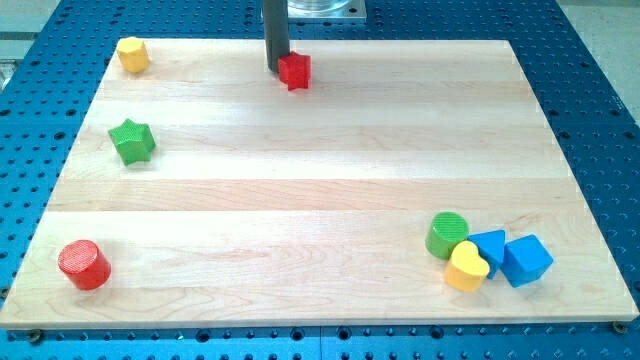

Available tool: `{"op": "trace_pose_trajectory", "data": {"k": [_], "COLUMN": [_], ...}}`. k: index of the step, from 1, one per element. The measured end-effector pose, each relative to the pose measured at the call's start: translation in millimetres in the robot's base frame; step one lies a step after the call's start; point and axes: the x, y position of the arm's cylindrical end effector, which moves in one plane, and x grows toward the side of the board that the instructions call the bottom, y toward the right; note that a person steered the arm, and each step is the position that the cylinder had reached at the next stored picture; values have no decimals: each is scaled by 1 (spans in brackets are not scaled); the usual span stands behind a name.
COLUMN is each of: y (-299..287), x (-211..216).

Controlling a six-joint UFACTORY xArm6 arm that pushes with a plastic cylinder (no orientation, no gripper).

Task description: Push the red star into the green circle

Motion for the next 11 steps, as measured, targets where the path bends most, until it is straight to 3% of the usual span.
{"op": "trace_pose_trajectory", "data": {"k": [2, 4, 7, 8, 9, 10, 11], "y": [43, 71, 121, 120, 86, 66, 101], "x": [63, 4, 176, 208, 195, 216, 219]}}
